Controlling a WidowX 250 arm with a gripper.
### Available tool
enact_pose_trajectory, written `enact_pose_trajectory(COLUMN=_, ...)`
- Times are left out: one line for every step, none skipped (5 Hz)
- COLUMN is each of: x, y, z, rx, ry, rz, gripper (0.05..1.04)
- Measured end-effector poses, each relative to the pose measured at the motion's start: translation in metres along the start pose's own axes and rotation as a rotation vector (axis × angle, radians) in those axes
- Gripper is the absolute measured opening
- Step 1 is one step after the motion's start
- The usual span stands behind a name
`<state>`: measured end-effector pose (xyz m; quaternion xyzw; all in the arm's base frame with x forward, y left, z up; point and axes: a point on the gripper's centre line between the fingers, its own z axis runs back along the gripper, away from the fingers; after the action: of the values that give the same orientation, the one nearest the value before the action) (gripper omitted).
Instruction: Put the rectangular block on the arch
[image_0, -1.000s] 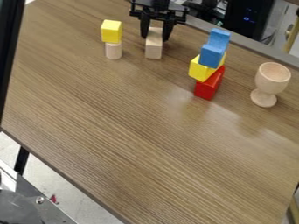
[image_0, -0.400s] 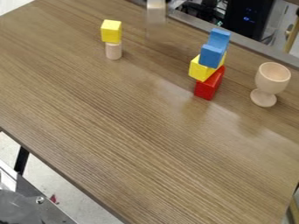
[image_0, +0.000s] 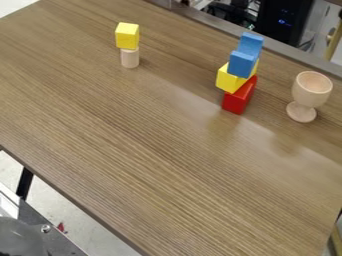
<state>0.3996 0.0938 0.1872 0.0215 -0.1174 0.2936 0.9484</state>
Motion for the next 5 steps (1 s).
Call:
enact_pose_trajectory(x=-0.010, y=-0.004, z=0.018, rx=-0.012, ry=0.019, rz=-0.064, gripper=0.545)
enact_pose_trajectory(x=-0.027, y=-0.018, z=0.030, rx=-0.022, ry=0.045, rz=-0.156, gripper=0.545)
enact_pose_trajectory(x=-0.041, y=-0.033, z=0.031, rx=-0.033, ry=0.074, rz=-0.237, gripper=0.545)
enact_pose_trajectory(x=-0.057, y=-0.041, z=0.021, rx=-0.025, ry=0.113, rz=-0.284, gripper=0.545)
enact_pose_trajectory(x=-0.074, y=-0.053, z=0.010, rx=-0.016, ry=0.141, rz=-0.328, gripper=0.545)
